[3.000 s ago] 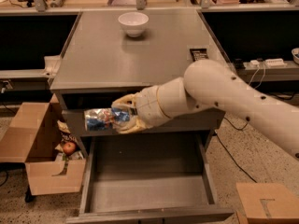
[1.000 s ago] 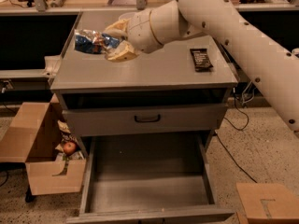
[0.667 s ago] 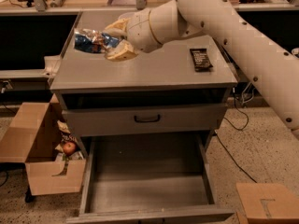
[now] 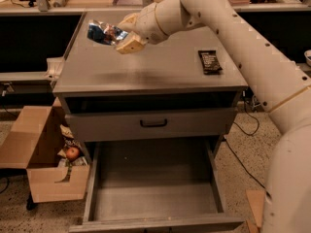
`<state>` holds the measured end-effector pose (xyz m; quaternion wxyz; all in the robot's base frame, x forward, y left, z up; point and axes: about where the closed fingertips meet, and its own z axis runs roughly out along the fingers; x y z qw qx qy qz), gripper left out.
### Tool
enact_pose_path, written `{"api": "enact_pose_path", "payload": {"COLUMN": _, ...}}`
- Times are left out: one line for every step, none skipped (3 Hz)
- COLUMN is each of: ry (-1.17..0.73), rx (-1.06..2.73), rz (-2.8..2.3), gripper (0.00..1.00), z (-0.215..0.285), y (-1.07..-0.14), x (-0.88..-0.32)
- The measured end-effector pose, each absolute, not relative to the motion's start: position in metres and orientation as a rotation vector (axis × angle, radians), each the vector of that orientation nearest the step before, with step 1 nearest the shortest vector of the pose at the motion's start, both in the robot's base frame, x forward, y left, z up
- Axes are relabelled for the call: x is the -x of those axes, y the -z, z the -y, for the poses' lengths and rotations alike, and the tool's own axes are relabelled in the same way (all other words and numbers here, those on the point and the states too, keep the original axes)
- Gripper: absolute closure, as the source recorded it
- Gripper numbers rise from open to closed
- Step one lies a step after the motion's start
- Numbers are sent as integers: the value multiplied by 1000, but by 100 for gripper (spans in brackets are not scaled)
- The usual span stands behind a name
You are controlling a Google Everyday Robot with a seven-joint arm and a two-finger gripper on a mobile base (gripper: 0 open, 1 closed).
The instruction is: Pick redbull can from middle drawer and place on counter
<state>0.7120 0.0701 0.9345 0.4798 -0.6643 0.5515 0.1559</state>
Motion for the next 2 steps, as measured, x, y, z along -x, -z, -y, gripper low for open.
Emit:
{"api": "enact_pose_path", "payload": {"ry": -442, "rx": 1581, "rz": -1471, "gripper": 100, "z": -67, "y": -918, "x": -743}}
{"api": "enact_pose_path", "payload": {"ry": -517, "rx": 1551, "rz": -1614, "gripper": 100, "z": -70, "y": -887, "x": -770}}
